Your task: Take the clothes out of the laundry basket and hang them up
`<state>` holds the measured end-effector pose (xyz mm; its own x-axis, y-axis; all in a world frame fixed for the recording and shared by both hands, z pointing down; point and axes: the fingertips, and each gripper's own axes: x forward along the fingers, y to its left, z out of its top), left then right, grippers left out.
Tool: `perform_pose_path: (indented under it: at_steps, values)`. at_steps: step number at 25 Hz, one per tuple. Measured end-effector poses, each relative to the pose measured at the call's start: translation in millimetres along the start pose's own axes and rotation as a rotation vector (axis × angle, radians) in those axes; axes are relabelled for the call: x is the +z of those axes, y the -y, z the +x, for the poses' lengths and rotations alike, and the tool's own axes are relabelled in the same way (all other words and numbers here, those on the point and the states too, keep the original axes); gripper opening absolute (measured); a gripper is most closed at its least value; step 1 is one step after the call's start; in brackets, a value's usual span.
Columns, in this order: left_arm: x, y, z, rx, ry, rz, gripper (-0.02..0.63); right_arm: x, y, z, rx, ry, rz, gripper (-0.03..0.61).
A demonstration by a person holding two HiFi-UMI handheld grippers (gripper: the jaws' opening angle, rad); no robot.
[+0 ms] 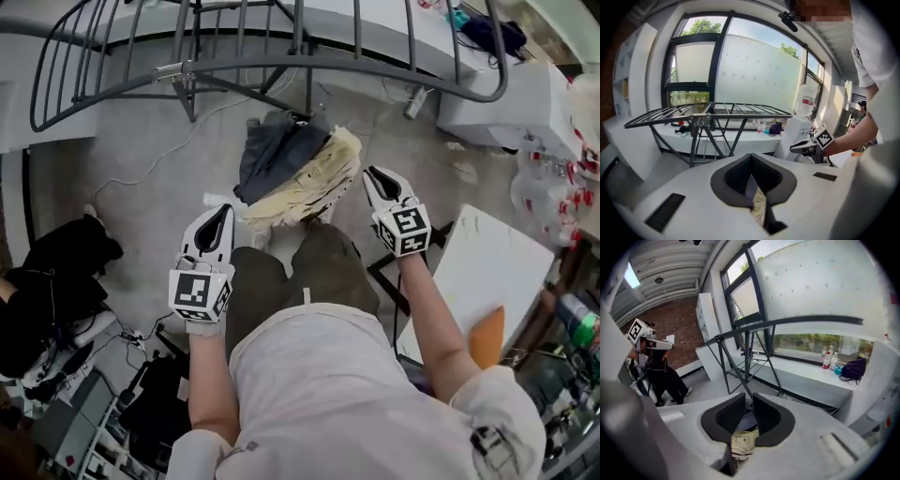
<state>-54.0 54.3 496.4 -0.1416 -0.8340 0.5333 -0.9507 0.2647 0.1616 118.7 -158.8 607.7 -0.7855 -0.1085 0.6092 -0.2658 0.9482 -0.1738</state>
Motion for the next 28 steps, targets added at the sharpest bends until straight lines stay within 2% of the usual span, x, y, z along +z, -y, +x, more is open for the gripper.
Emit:
perform_pose_path:
  at_steps: [4,8,17,23,28]
  values:
    - [-30.9,6.6,-1.2,0.118,-0.074,-0.076,0.000,-43.6,26.8,50.4,0.085,-0.130,-0.031,0.061]
    - [-63.0,7.3,3.7,0.176,-0.132,-0.141,0.002,-89.3,47.9,95.8,0.112,-0.239,-0.072,0.091]
    - [-128.0,-2.2,0.1,0.238,-0.245,-0.236,0.002,-189.6,78.2,186.7,0.084,-0.444,-0.106,0.185]
    - [-175.0,-7.0,-8.0,0.254,-0.323,-0.270,0.000,-238.7,103.1,236.2,0.017,-0.544,-0.168,0.201]
    - [-202.3,-12.9,-0.8,0.248,-0.363,-0.305,0.001,-273.6,130.4,266.2,-0.032,-0.626,-0.163,0.204]
